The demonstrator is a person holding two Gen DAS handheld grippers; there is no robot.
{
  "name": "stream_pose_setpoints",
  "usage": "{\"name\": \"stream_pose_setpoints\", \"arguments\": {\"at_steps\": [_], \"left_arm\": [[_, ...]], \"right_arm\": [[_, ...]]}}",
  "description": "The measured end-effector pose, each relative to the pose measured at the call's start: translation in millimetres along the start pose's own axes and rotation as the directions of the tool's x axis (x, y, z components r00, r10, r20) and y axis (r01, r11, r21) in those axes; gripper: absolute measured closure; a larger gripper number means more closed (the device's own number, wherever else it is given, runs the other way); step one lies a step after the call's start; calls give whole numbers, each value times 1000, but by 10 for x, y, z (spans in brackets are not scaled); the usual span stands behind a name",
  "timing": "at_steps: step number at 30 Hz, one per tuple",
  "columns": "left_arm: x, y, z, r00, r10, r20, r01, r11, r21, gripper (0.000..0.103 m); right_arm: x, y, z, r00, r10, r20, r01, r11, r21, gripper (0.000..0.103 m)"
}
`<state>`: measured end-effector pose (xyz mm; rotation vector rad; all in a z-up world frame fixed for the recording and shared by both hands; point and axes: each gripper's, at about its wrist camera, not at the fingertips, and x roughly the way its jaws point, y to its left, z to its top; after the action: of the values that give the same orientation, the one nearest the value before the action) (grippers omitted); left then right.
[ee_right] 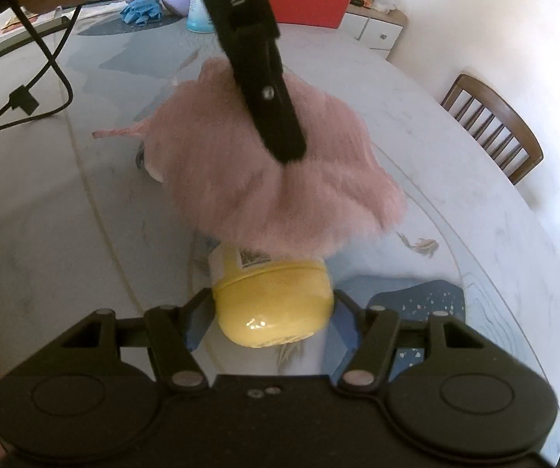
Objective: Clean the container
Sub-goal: 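Rub the towel over the bottle's base end with the left tool, then open and regrip the towel with the left tool while the right tool holds the bottle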
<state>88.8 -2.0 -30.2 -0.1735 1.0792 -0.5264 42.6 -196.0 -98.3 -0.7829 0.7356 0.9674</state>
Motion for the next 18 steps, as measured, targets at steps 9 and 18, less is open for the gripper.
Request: {"name": "stream_pose_setpoints", "arguments": {"at_steps": [9,18], "left_arm": [[74,405,-50,992,126,-9,-126,989,-72,79],[-92,746,-62,953,301,31,-297,950,-97,79]], "right_arm": [[4,-8,4,1000,0,0,0,1000,-1,40],[-4,-28,29,1000,-23,-3,23,1000,15,40]]}}
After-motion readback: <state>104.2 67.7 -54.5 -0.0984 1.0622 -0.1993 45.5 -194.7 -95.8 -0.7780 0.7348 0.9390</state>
